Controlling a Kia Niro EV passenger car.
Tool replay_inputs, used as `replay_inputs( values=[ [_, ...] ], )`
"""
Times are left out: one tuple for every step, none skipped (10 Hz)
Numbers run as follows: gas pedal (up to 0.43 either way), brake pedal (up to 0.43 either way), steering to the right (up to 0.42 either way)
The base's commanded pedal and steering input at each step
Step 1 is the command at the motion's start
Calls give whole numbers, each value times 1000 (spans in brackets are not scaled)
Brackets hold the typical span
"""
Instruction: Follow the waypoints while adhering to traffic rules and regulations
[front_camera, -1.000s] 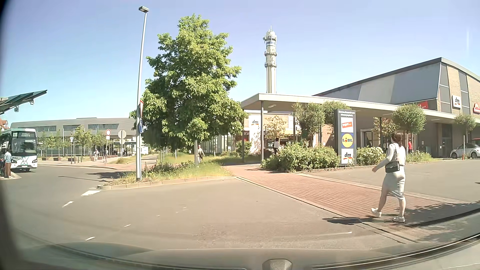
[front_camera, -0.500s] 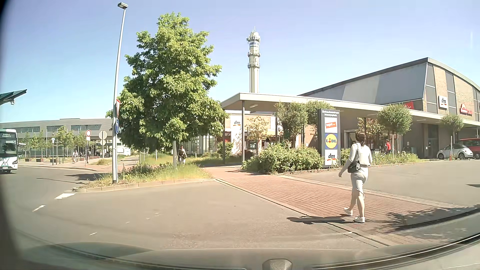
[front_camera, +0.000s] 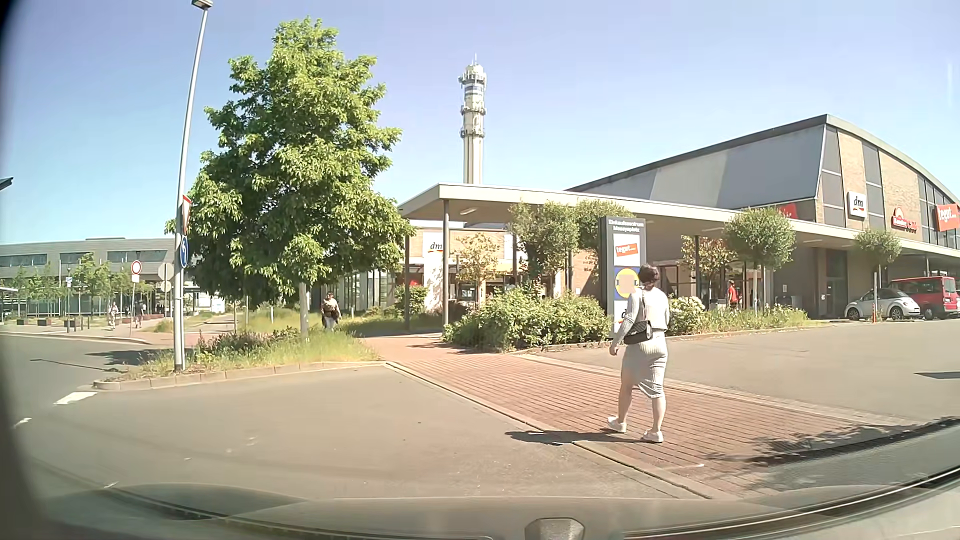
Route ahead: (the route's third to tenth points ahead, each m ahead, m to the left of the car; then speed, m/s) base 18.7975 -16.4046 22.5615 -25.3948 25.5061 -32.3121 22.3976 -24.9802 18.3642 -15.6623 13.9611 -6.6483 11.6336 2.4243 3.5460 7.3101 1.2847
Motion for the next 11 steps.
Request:
replay_inputs(
  values=[
    [39,30,436],
    [39,30,435],
    [39,30,435],
    [39,30,435],
    [39,30,434],
    [39,30,434],
    [47,30,433],
    [79,30,432],
    [98,30,429],
    [110,30,424],
    [110,30,421]
  ],
)
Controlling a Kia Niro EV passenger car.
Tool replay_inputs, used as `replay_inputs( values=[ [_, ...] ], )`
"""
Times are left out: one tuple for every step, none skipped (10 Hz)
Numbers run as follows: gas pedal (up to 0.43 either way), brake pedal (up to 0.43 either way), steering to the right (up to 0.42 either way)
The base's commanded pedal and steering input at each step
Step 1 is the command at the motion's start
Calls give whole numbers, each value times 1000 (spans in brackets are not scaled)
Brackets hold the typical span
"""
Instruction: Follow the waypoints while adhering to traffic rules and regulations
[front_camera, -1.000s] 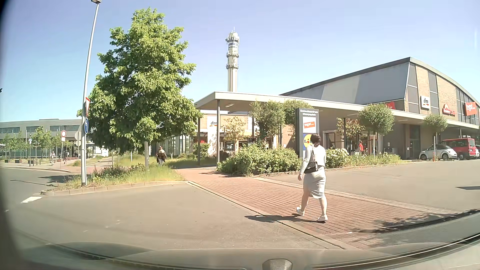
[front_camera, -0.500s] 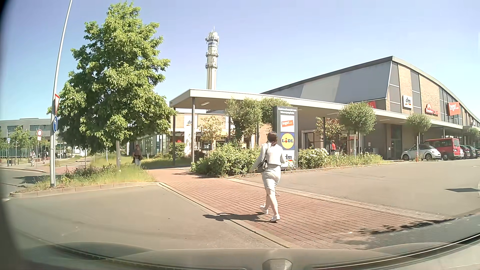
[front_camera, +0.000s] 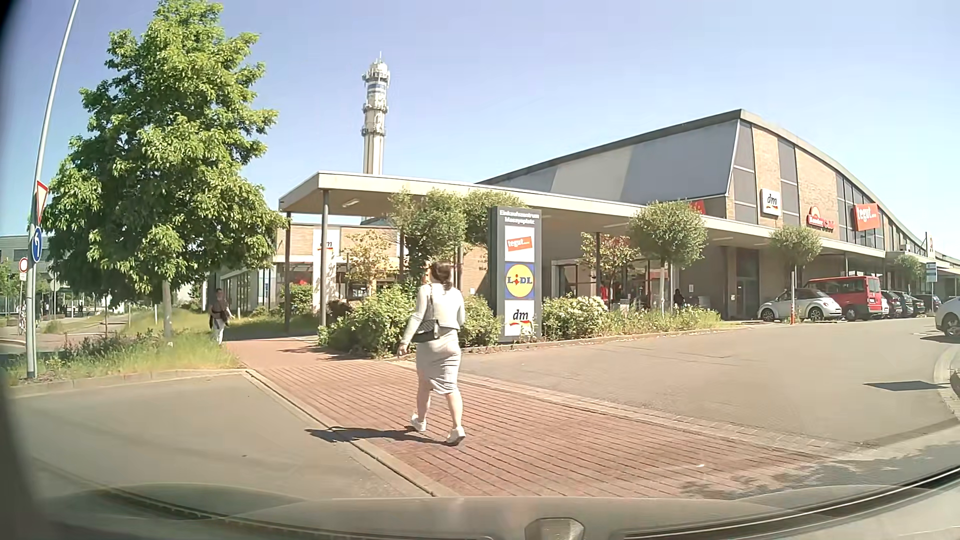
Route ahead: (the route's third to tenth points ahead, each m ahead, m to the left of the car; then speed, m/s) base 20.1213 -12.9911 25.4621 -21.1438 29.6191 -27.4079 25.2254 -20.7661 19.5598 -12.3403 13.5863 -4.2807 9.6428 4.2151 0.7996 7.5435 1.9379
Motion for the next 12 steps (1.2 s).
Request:
replay_inputs(
  values=[
    [110,30,420],
    [110,30,420],
    [110,30,420],
    [98,30,418],
    [98,30,415],
    [98,30,414],
    [98,30,413],
    [98,30,411],
    [98,30,405],
    [98,30,399],
    [110,30,390],
    [110,30,379]
  ],
)
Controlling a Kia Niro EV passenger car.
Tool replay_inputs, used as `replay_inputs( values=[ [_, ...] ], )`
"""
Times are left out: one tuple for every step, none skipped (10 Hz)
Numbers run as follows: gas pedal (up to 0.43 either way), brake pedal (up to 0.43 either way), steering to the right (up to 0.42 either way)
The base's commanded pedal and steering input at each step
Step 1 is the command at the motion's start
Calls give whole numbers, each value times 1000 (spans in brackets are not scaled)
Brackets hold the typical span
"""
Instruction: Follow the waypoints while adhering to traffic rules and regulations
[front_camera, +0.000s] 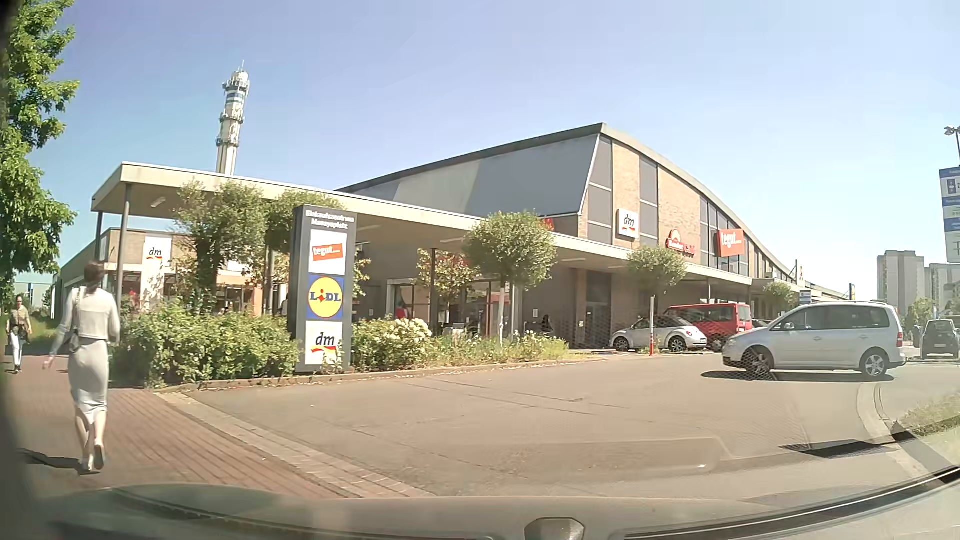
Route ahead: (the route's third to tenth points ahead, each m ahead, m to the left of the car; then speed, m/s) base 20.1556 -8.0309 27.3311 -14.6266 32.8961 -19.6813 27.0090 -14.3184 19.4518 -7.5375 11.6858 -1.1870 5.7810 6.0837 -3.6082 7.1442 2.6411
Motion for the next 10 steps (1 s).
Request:
replay_inputs(
  values=[
    [118,30,366],
    [118,30,351],
    [118,30,339],
    [138,30,324],
    [138,30,310],
    [138,30,297],
    [138,30,274],
    [138,30,260],
    [138,30,254],
    [138,30,253]
  ],
)
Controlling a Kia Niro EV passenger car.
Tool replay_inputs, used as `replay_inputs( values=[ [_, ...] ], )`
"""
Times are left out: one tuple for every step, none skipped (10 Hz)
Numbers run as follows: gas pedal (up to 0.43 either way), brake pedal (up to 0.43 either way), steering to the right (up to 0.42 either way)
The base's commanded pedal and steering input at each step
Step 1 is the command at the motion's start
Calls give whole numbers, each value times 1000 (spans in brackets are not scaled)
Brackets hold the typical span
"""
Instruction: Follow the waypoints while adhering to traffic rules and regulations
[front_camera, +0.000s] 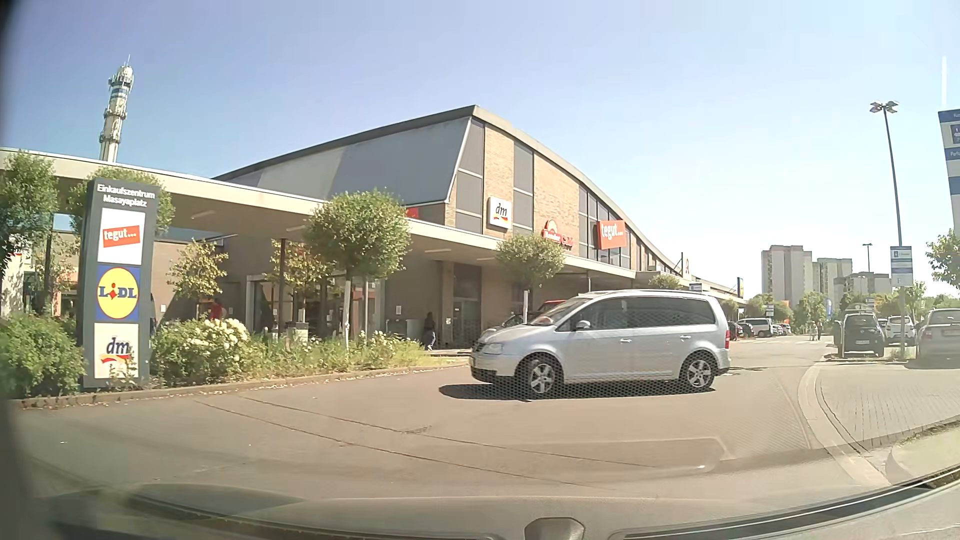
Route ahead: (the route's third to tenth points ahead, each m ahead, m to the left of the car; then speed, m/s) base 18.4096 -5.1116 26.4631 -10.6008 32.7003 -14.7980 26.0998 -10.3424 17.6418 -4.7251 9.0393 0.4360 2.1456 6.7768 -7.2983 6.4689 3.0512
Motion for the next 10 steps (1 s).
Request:
replay_inputs(
  values=[
    [130,30,251],
    [59,30,250],
    [59,30,250],
    [59,30,251],
    [59,30,254],
    [67,30,257],
    [79,30,260],
    [79,30,270],
    [79,30,280],
    [87,30,281]
  ],
)
